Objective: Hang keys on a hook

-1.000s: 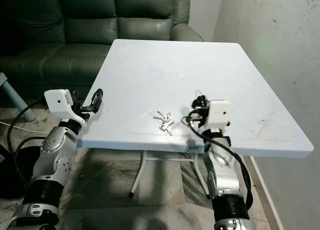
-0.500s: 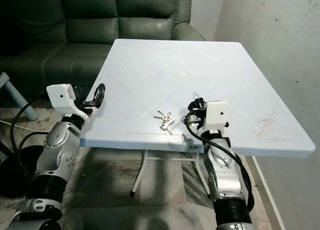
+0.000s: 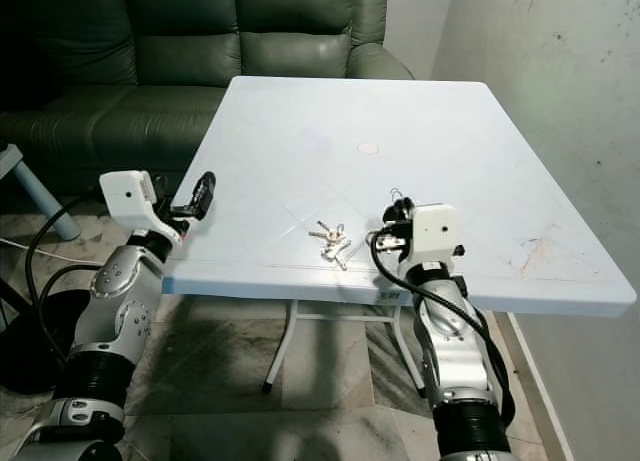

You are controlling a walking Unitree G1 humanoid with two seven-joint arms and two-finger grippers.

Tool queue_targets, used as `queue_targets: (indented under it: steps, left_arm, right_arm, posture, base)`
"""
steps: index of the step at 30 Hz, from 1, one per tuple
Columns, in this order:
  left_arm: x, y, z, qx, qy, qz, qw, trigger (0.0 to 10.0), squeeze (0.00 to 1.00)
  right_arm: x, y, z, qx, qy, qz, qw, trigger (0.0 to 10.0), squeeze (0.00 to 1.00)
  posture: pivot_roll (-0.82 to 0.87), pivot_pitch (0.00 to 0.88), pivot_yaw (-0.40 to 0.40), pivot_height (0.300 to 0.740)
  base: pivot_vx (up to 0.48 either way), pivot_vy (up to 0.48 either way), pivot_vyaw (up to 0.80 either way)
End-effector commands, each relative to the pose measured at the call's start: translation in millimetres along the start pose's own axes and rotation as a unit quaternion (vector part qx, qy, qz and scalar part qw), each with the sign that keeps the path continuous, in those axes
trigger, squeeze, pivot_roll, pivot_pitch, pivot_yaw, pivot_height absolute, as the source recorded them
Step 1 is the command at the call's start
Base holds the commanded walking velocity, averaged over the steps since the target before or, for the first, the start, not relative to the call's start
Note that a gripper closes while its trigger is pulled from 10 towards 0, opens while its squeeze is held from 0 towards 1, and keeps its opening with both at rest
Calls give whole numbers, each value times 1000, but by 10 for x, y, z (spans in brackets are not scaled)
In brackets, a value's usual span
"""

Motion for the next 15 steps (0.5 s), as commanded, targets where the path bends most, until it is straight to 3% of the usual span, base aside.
queue_targets:
  steps: [1,3,15]
  left_arm:
    - [-7,-15,20,-4,6,-1,1000,10000,0]
    - [-21,-5,25,-9,19,-9,1000,10000,0]
    - [55,-18,52,-8,4,-2,1000,10000,0]
  right_arm:
    - [37,-22,81,-13,2,7,1000,10000,0]
    - [32,-29,87,-11,1,7,1000,10000,0]
    - [-27,-58,125,-14,5,5,1000,10000,0]
  posture:
    - [-35,5,2,732]
    - [-35,5,2,732]
    - [-39,0,2,732]
  base:
    - [0,0,0]
    - [0,0,0]
    - [0,0,0]
Point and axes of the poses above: a point about 5 cm out from each wrist's last joint towards the gripper, its own y axis pointing back from the gripper into the wrist, its own z axis along the axis of the wrist's last joint, x = y × z, the point moved 2 cm from there along -y, pointing out of the wrist towards the gripper, and after that the axes turned 4 degrees about -y, right-handed, at the moved point
